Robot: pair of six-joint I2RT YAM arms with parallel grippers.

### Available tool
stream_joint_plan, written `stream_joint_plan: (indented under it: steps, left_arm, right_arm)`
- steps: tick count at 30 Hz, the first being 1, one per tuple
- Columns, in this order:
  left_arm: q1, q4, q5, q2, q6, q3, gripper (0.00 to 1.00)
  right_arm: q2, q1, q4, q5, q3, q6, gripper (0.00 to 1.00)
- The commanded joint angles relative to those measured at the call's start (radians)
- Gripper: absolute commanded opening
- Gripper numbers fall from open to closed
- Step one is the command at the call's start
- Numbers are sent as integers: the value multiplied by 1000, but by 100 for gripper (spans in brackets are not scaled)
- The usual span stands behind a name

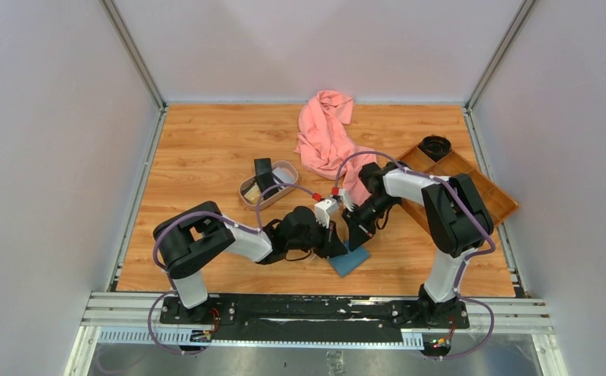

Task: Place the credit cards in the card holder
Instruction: Close the card holder at the center of the board.

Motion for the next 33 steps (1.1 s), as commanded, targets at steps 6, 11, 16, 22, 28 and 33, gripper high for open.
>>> stream_joint_plan:
  steps: [6, 11, 16, 22, 28, 33]
  left_arm:
    - [-15, 8, -61, 15, -3, 8, 0]
    - [-15, 8, -78, 10, -7, 6, 0]
    - [-15, 8, -78, -7, -11, 9, 0]
    - [-20, 10, -65, 15, -18, 23, 0]
    - [-27, 8, -70, 20, -21, 33, 0]
    - [-32, 8, -73, 25, -24, 35, 0]
  right_arm:
    - [30, 13, -6, 48, 6, 5, 0]
    - [29, 11, -6, 48, 8, 7, 0]
    - [31, 12, -5, 48, 8, 7, 0]
    - [31, 12, -5, 48, 8, 9, 0]
    - [32, 13, -5, 50, 9, 9, 0]
    - [31, 13, -5, 50, 9, 10, 0]
